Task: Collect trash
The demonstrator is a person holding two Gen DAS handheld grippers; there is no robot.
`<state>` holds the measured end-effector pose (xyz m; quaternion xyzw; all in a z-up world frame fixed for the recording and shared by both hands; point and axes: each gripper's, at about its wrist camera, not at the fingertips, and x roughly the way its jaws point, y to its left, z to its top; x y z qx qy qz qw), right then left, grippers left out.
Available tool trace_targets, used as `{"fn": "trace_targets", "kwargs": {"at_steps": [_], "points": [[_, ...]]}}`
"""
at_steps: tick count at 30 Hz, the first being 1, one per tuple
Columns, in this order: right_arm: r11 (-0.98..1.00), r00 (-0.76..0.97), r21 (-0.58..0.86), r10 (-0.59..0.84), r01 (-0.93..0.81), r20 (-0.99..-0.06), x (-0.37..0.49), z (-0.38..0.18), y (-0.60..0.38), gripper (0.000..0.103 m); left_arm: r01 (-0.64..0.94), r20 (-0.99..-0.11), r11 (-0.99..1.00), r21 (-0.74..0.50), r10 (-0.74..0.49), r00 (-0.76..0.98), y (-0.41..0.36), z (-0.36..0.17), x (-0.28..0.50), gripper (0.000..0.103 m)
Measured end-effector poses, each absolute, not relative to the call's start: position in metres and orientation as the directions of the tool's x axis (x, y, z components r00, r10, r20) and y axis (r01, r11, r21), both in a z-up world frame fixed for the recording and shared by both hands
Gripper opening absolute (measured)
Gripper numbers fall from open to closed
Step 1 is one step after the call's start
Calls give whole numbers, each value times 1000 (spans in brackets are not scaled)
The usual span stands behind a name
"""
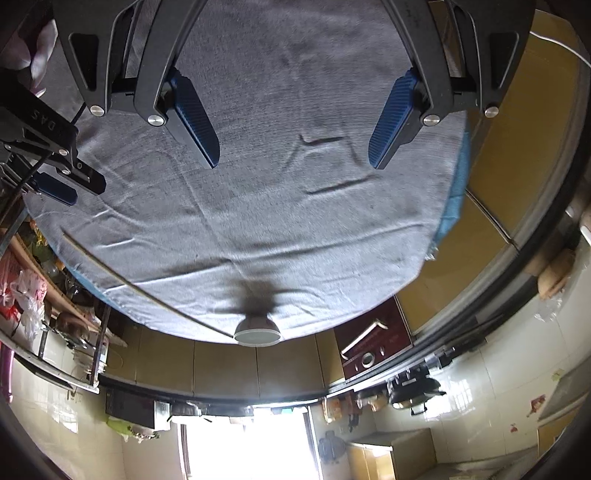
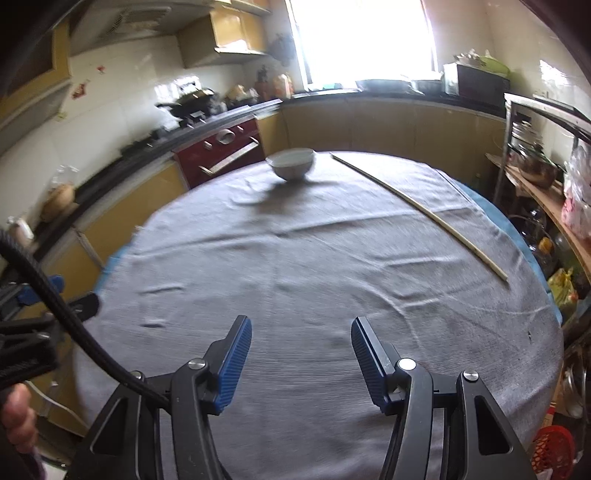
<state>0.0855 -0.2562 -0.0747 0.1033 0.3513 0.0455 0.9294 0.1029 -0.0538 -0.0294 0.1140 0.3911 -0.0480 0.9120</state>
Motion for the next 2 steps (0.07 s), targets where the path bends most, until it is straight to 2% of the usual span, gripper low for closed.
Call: {"fn": "trace_targets", "kwargs": {"at_steps": [2], "points": [[974, 731, 227, 145, 14, -666, 96, -91, -267, 60, 177, -746, 971, 162, 3, 666, -56, -48, 115, 83]]}}
